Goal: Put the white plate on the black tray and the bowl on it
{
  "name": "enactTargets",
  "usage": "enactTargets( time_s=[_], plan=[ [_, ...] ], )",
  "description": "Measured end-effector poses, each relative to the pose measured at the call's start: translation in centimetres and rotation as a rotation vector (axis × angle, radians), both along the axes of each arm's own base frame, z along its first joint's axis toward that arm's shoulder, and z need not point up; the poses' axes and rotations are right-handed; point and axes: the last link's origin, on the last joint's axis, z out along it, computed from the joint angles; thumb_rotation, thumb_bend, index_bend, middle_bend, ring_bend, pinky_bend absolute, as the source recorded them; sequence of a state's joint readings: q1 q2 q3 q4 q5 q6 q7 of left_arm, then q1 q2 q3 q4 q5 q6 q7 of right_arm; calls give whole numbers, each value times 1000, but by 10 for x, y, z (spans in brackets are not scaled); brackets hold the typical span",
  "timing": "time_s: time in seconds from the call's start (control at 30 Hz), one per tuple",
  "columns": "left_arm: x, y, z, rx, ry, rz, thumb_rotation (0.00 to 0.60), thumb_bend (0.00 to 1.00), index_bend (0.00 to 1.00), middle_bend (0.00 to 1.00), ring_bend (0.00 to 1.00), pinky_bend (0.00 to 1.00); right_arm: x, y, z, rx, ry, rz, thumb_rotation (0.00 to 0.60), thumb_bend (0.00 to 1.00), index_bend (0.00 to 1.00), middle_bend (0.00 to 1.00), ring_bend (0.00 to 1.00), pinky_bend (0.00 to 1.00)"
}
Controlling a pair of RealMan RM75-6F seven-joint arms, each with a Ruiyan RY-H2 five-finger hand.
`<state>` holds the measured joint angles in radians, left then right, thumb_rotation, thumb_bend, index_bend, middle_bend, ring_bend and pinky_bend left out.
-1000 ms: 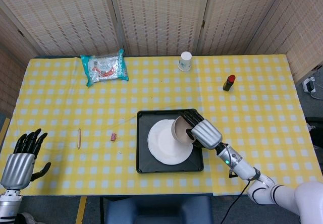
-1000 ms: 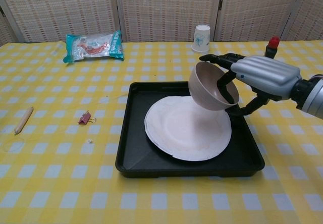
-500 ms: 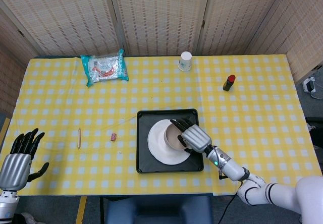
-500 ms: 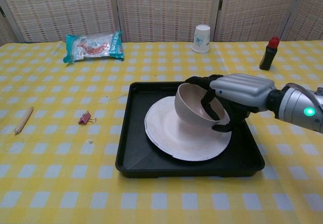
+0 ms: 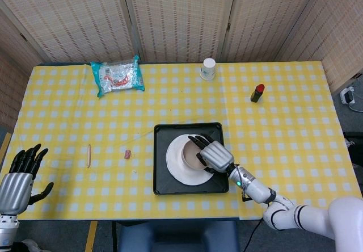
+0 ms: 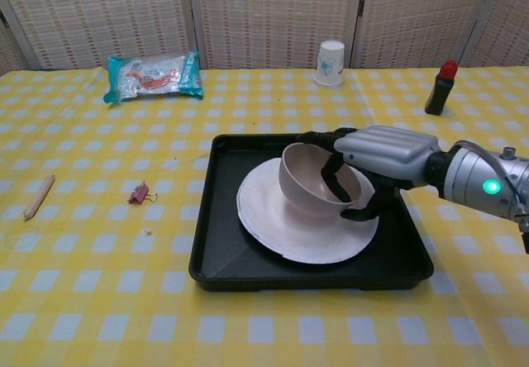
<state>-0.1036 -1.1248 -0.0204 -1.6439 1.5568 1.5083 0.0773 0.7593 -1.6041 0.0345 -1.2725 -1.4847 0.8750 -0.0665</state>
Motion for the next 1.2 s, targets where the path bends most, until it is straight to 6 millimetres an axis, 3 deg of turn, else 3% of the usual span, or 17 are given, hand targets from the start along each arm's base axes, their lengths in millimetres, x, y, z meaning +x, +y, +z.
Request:
enactTargets(
  time_s=[0.33, 0.63, 0.9, 1.2],
  plan=[
    [1, -2, 1, 5, -1, -6, 600, 320, 0, 0, 48, 38, -1, 3, -1, 16, 26, -9, 600, 373, 426, 0, 0, 0],
    [2, -3, 1, 2, 1, -11, 600, 320, 0, 0, 48, 38, -3, 6, 22, -10, -17, -3, 600, 373, 126, 0, 0, 0],
    [2, -2, -3, -7, 10, -6, 600, 321, 0, 0, 48, 38, -9, 7, 44, -31, -62, -13, 600, 373, 92, 0, 0, 0],
    [2, -2, -4, -7, 11, -4, 600, 320, 0, 0, 48, 38, -7, 6, 20, 27, -73, -27, 600, 373, 92, 0, 0, 0]
  ],
)
